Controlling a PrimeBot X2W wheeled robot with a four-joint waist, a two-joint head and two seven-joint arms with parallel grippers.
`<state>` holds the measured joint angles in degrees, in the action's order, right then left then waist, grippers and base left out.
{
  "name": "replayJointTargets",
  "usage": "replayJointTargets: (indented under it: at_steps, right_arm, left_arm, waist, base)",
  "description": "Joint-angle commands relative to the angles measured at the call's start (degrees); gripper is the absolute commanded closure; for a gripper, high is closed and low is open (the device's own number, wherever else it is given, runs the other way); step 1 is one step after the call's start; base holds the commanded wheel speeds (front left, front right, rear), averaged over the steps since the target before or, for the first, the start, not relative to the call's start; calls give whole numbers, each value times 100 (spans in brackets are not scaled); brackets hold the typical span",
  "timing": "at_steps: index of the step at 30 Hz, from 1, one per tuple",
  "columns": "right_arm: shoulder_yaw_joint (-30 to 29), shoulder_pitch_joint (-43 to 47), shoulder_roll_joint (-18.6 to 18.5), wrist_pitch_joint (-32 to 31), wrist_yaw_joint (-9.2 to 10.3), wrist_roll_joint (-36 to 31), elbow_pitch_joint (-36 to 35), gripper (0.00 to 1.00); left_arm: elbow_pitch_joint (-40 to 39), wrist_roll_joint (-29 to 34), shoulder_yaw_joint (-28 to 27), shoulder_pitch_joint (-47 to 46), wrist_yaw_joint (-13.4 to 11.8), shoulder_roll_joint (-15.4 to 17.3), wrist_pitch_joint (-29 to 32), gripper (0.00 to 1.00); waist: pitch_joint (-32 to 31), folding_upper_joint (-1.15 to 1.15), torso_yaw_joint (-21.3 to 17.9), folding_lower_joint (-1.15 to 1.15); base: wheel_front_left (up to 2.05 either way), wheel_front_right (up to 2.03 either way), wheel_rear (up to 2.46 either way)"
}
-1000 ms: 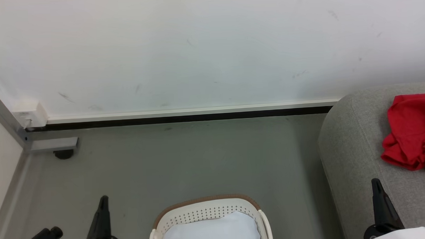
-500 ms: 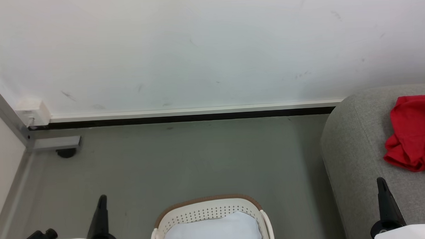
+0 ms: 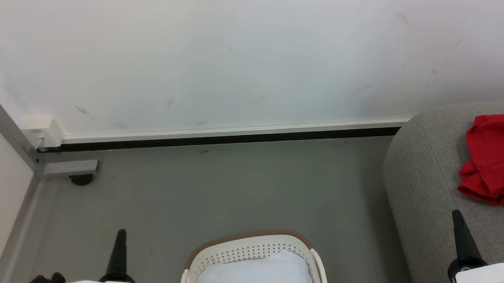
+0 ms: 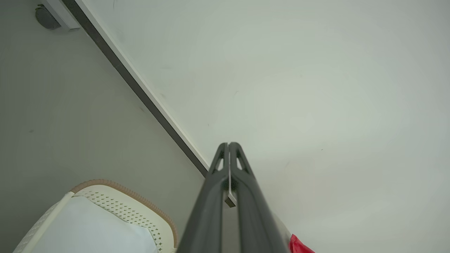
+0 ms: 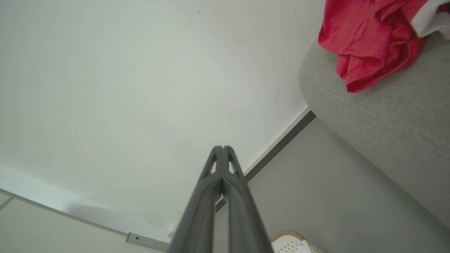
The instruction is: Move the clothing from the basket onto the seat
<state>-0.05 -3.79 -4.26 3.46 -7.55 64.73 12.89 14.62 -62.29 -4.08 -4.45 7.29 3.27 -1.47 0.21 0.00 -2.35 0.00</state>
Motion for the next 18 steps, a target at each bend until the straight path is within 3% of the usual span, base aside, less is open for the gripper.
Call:
replayJointTargets:
  at_steps: [1,18]
  right_arm:
    - [-29,-143,-63,-39,5,122,-35,100]
    - [-156,-178,-64,-291,7,1051,14,100]
  left_arm:
    - [-63,-119,-37,-116,18,19,34,100]
    - [-62,-1058,-110,-153,23,4,291,100]
  waist:
    - [0,0,3,0]
    - [-2,0,65,0]
  base:
    - [0,0,0]
    - [0,0,0]
